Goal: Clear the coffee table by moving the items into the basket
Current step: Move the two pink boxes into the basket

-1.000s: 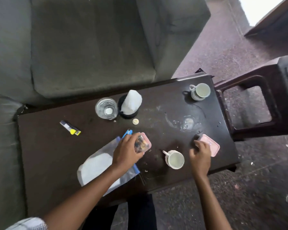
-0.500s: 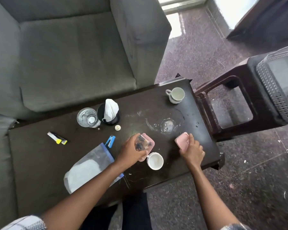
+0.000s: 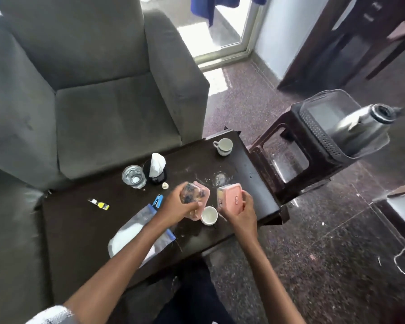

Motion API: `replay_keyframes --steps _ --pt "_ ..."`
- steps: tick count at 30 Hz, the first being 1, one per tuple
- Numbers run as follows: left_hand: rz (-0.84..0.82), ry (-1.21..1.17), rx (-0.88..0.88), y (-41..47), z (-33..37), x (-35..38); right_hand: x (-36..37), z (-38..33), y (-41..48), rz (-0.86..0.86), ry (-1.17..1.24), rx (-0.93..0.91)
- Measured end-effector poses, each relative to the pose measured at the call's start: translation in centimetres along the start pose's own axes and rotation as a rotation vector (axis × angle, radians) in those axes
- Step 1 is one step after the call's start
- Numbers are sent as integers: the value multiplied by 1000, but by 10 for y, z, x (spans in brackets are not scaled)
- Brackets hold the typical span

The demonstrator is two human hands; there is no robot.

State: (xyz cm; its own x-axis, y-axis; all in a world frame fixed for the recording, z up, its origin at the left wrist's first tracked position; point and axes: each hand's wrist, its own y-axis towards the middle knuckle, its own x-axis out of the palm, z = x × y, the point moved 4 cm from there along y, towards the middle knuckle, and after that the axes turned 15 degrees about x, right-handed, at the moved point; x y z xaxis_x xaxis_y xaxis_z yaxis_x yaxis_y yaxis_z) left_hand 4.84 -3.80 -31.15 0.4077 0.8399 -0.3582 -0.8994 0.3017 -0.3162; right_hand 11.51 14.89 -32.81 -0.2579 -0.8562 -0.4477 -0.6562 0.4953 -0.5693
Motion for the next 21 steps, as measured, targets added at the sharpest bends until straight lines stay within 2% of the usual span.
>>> replay_keyframes --steps 4,12,17,21 --pt "-23 -39 46 -34 19 7 -35 2 -35 -4 -21 -23" --pt "-85 -336 105 -48 60 58 -105 34 -48 54 70 -19" --pt "-134 -606 -40 -29 100 121 -159 45 -17 19 108 -24" --pt "-339 -838 -172 -5 146 190 -224 47 23 46 144 -29"
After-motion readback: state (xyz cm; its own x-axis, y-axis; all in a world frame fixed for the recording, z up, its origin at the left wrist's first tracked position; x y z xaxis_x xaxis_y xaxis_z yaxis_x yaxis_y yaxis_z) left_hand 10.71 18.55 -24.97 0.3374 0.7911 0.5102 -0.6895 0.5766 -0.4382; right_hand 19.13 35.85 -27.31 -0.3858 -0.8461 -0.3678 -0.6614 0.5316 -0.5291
